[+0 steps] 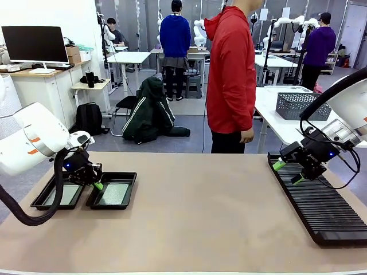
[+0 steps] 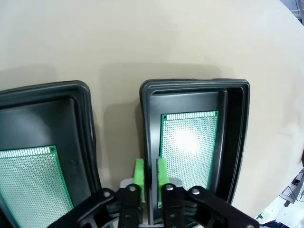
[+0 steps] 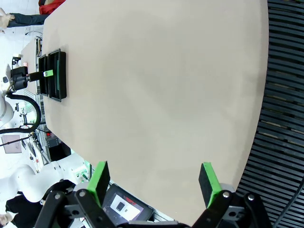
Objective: Inspect and transfer BCBs to ESD trays.
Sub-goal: Pick up the ESD tray and place it on the left side of the table.
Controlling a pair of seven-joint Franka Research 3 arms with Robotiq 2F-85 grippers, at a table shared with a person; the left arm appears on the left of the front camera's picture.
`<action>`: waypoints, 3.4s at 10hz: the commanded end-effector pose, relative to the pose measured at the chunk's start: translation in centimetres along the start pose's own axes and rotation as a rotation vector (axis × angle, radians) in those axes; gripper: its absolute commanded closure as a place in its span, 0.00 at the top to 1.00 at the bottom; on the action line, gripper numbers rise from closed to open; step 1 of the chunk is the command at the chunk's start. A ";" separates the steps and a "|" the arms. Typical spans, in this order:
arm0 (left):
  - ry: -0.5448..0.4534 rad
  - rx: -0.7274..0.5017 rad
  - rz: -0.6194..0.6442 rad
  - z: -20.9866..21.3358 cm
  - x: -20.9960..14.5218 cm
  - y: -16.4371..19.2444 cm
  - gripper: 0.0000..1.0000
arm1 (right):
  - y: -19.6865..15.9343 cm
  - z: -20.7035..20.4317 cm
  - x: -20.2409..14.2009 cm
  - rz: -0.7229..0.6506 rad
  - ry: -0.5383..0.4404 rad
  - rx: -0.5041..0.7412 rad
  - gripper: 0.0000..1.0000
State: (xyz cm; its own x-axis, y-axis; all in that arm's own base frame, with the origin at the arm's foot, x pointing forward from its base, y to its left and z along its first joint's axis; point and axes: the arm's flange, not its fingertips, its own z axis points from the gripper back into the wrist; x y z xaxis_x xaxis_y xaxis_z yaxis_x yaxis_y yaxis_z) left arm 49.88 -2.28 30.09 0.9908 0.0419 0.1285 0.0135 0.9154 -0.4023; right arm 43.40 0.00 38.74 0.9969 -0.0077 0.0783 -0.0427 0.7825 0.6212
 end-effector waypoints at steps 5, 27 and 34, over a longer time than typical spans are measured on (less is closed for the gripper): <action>-0.013 0.016 -0.017 2.5 -0.5 -1.0 0.76 | 0.1 0.1 -0.1 -0.014 -0.009 -0.005 1.00; 0.097 0.332 -0.127 8.4 -0.9 -8.5 0.94 | 0.1 0.1 -0.1 -0.014 -0.009 -0.005 1.00; 0.097 0.332 -0.127 8.4 -0.9 -8.5 0.94 | 0.1 0.1 -0.1 -0.014 -0.009 -0.005 1.00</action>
State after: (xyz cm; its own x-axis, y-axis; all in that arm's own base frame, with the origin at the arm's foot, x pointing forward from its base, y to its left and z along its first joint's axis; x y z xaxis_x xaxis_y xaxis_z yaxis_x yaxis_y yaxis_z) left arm 47.82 -6.92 41.10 0.9924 -0.1089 0.0574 0.1130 0.9910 -0.0721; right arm 43.40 0.00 38.74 0.9969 -0.0078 0.0782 -0.0426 0.7825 0.6212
